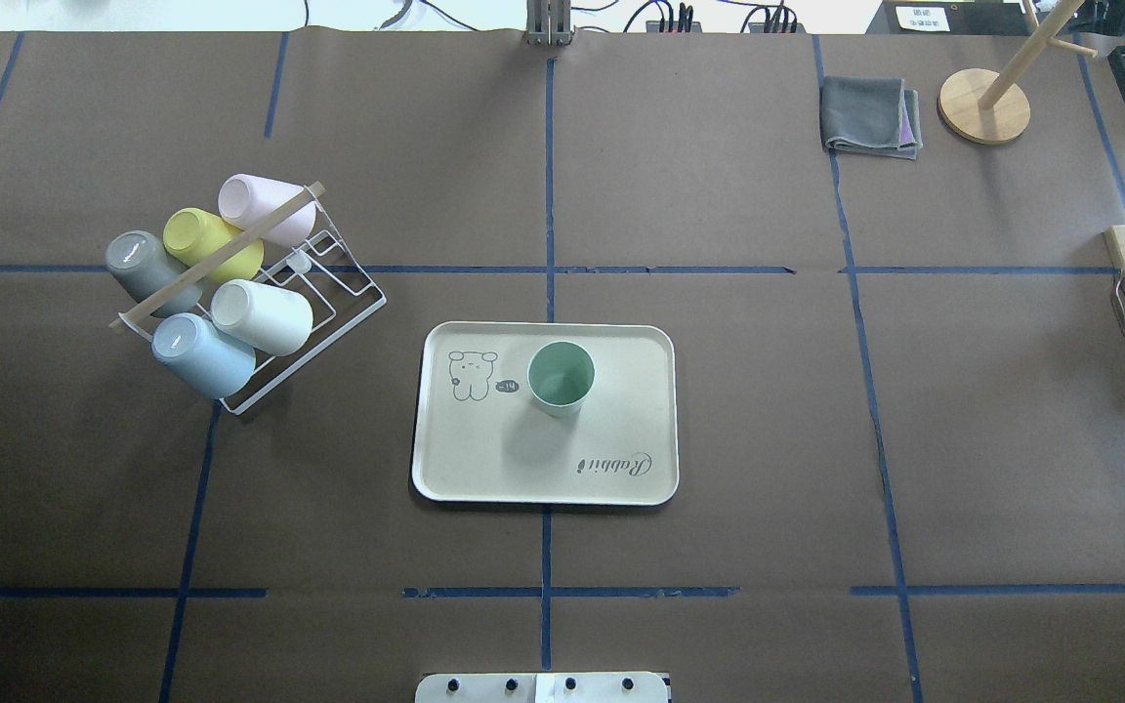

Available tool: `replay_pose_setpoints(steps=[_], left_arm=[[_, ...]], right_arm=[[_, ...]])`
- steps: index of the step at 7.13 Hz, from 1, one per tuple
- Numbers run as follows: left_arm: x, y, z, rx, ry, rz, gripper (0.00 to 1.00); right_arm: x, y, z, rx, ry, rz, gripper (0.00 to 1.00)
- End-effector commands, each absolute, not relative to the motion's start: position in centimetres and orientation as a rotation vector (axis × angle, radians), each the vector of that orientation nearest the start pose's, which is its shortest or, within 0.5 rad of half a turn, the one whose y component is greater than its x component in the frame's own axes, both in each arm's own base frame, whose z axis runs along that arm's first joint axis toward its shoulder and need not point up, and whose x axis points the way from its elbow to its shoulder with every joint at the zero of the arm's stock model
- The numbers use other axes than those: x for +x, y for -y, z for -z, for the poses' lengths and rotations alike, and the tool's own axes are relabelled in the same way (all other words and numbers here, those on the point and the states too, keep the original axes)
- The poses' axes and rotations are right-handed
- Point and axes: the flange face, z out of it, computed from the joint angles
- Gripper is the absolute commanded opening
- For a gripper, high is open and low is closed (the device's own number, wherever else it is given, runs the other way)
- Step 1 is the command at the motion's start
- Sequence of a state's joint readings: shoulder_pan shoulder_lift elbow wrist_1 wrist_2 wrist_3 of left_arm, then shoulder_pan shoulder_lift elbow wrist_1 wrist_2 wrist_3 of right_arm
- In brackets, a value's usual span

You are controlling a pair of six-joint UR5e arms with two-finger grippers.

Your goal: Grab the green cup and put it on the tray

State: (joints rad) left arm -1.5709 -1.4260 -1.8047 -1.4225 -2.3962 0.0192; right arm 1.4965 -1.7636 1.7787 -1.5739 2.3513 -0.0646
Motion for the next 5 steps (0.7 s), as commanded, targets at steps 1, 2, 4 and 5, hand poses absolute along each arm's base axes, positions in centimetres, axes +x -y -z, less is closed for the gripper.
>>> replay_pose_setpoints(steps=[1,2,4,5], left_arm=[[-5.9,42.6,-61.5,-0.035,-0.825,0.0,1.0],[-5.9,42.9,-61.2,-0.016,-0.825,-0.006,1.0],[-5.9,43.1,-61.4,0.018,-0.825,-0.025,1.0],[-5.9,43.2,-61.1,0.025,-0.821,-0.028,1.0]], right_arm=[[3.3,41.4,-64.1,0.006,0.783,0.16,0.99],[3.4,41.5,-63.6,0.011,0.783,0.161,0.99],[3.6,41.6,-63.1,0.022,0.783,0.161,0.99],[3.6,41.7,-63.1,0.023,0.783,0.161,0.99]])
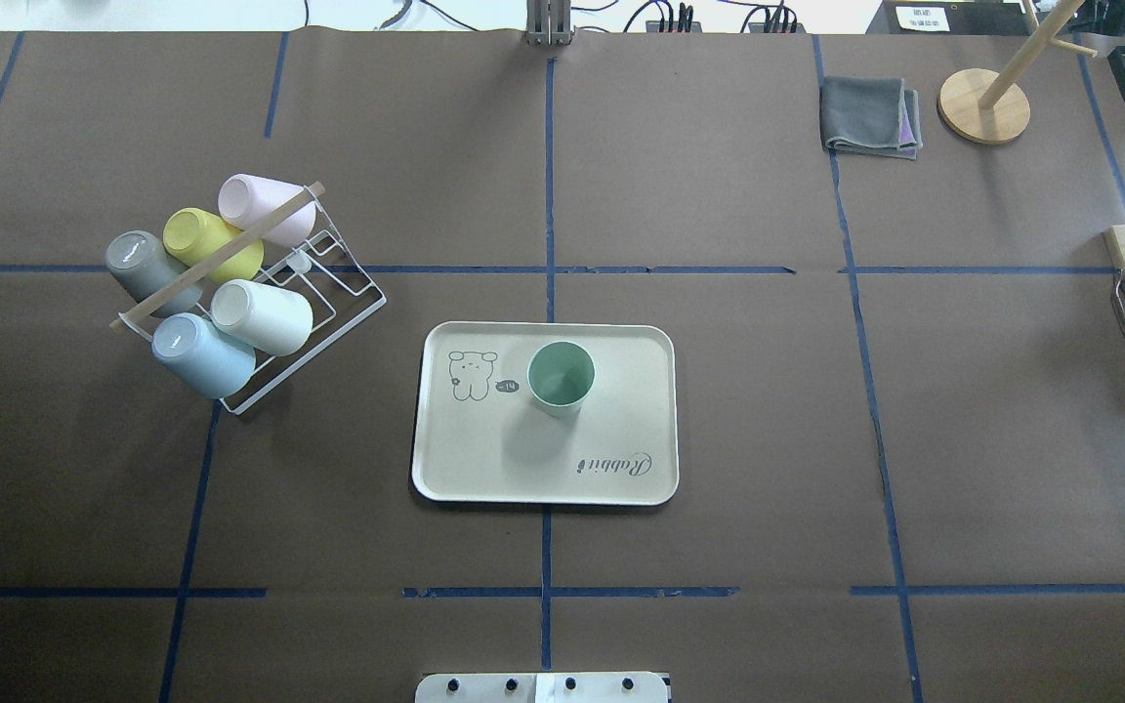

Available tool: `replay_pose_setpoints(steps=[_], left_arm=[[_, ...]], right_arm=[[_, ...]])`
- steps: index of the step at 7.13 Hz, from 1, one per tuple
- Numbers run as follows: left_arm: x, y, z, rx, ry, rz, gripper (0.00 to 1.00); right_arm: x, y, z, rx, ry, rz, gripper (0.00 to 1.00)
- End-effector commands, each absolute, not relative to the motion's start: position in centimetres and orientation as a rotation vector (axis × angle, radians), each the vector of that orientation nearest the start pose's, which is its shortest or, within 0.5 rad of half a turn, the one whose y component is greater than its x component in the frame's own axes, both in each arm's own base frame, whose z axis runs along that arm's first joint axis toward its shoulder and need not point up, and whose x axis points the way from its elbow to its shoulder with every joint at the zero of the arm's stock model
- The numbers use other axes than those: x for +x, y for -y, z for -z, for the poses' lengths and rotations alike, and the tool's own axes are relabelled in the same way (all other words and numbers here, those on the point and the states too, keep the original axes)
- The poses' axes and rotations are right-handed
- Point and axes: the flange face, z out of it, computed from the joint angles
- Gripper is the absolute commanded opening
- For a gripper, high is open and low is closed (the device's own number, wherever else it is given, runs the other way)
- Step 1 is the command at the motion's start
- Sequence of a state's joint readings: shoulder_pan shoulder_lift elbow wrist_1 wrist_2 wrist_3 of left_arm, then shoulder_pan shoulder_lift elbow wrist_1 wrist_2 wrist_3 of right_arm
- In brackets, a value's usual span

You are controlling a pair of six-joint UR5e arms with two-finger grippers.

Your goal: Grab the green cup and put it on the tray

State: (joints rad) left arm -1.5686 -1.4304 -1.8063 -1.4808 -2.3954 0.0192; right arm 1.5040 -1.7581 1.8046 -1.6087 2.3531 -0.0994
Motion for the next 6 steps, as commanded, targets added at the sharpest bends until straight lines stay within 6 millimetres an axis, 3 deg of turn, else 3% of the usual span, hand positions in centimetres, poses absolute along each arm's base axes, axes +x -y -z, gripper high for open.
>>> replay_pose_setpoints(steps=[1,6], left_arm=[[-5.91,43.32,-61.06,0.028,-0.82,-0.03,1.0],[-5.82,43.47,-61.06,0.022,-0.815,-0.022,1.0]], right_arm=[[3.56,41.77,-62.99,0.025,0.783,0.162,0.99],[3.64,41.84,-62.95,0.026,0.78,0.16,0.99]])
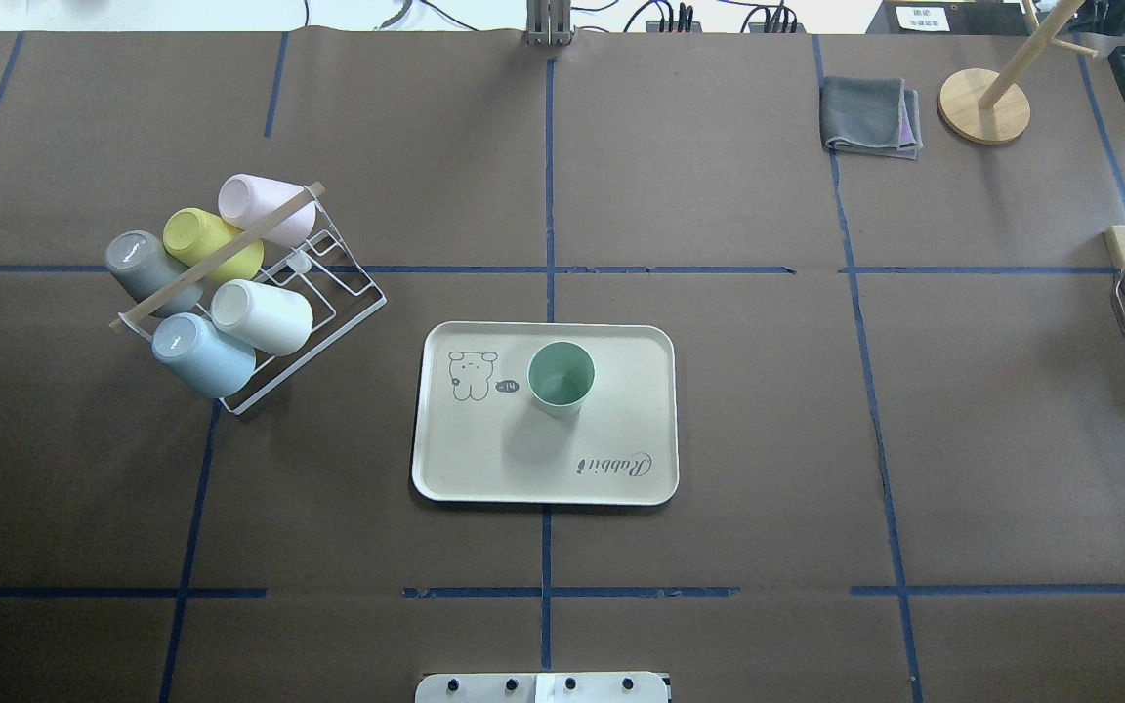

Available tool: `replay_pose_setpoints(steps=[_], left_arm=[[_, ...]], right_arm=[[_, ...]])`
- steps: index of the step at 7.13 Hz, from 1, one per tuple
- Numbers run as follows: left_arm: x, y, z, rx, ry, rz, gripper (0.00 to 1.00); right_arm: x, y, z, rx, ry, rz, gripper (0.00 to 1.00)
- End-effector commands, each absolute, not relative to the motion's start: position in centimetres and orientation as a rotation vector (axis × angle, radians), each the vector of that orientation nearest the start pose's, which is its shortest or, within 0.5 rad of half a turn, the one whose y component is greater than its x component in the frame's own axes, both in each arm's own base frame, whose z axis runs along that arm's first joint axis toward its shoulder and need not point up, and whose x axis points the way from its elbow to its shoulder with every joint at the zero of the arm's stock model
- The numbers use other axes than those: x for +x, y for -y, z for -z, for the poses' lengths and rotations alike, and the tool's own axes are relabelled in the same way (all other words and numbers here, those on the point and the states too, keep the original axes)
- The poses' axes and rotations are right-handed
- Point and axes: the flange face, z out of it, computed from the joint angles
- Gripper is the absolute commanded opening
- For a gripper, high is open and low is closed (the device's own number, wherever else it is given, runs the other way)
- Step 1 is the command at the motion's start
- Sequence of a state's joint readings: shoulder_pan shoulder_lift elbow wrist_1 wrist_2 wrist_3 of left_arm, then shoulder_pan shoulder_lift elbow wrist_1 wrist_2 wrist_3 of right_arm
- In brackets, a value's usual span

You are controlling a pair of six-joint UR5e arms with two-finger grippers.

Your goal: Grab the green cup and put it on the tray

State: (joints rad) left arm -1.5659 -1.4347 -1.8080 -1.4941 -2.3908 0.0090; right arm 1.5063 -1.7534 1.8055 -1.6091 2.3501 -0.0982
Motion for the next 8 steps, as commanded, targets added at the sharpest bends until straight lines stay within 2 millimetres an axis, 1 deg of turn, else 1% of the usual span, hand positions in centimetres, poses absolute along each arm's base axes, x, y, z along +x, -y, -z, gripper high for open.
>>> replay_pose_setpoints(steps=[1,4,5,8], left_arm=[[-6.02,43.52,-61.37,0.027,-0.758,-0.036,1.0],[-5.56,43.57,-61.4,0.022,-0.756,-0.047,1.0],[-5.49,43.51,-60.9,0.027,-0.767,-0.048,1.0],[-5.48,43.31,-61.01,0.025,-0.769,-0.049,1.0]], right_arm=[[3.64,41.84,-62.95,0.026,0.78,0.158,0.99],[3.64,41.79,-62.97,0.027,0.781,0.157,0.99],[3.62,41.72,-62.94,0.026,0.784,0.156,0.99],[3.61,41.51,-62.96,0.022,0.797,0.149,0.99]])
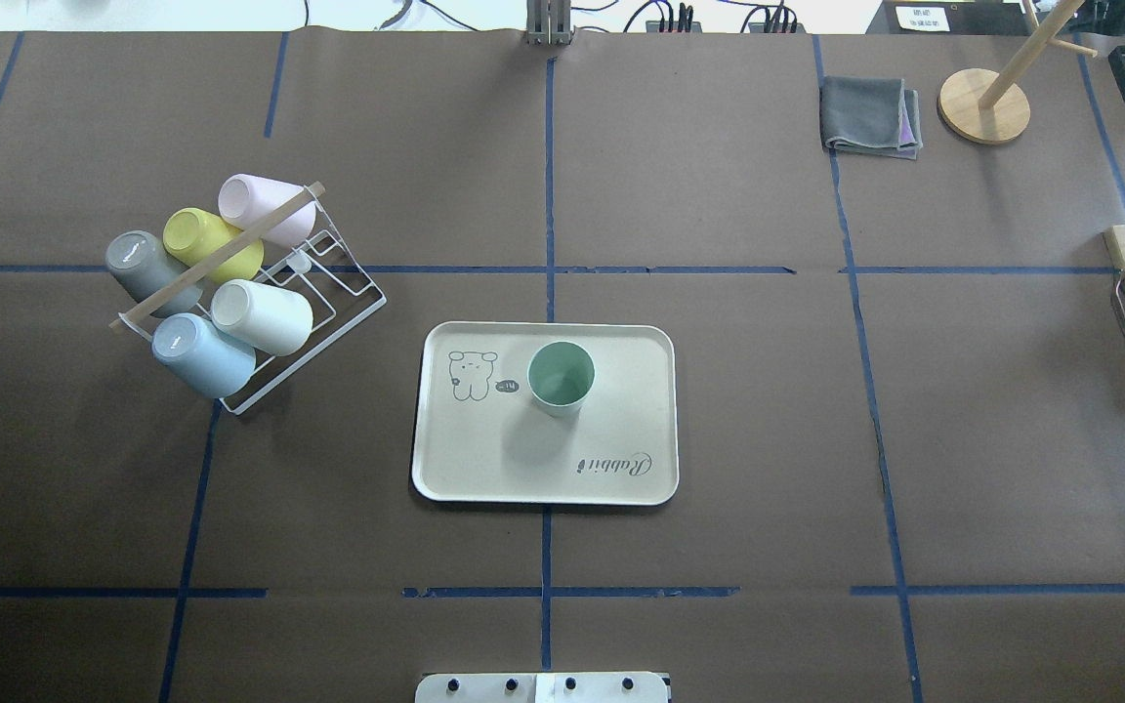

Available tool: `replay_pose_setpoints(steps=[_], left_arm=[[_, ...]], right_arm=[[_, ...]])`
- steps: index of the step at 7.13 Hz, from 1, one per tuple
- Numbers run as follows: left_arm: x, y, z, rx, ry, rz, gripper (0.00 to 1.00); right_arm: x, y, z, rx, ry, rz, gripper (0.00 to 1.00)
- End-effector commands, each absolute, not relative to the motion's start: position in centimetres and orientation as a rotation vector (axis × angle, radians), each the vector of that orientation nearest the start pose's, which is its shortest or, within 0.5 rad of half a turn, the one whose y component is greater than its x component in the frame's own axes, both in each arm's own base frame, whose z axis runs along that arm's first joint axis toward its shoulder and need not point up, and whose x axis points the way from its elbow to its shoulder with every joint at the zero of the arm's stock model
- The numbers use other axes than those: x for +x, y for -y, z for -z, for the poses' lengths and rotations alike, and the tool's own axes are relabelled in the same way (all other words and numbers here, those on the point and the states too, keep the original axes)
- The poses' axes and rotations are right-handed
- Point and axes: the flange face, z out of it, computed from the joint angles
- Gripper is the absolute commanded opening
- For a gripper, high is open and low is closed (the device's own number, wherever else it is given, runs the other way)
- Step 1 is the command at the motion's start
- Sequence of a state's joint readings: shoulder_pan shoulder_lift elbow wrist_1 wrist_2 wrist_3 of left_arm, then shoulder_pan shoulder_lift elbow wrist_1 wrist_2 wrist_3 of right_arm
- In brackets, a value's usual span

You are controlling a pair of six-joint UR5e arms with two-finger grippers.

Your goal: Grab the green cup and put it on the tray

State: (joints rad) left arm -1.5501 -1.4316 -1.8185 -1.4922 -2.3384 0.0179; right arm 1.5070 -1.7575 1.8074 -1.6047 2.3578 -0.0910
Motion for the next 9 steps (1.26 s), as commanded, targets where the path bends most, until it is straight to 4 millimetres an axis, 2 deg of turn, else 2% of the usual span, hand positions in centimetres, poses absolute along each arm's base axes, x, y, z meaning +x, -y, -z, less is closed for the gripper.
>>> replay_pose_setpoints(steps=[1,3,6,8,9], left_arm=[[-5.4,43.3,-61.1,0.021,-0.773,-0.047,1.0],[-4.7,43.0,-60.9,0.002,-0.879,-0.038,1.0],[-4.8,43.0,-60.6,0.011,-0.87,-0.042,1.0],[-4.8,41.9,-61.3,0.001,-0.856,-0.04,1.0],[-4.8,42.0,-61.8,-0.008,-0.856,-0.036,1.0]], right_arm=[[3.5,41.6,-62.9,0.022,0.81,0.148,0.99],[3.4,41.7,-62.9,0.022,0.814,0.15,1.0],[3.6,41.2,-64.0,0.004,0.805,0.136,1.0],[3.7,40.0,-65.3,-0.021,0.799,0.13,1.0],[3.7,40.0,-65.6,-0.026,0.803,0.125,1.0]])
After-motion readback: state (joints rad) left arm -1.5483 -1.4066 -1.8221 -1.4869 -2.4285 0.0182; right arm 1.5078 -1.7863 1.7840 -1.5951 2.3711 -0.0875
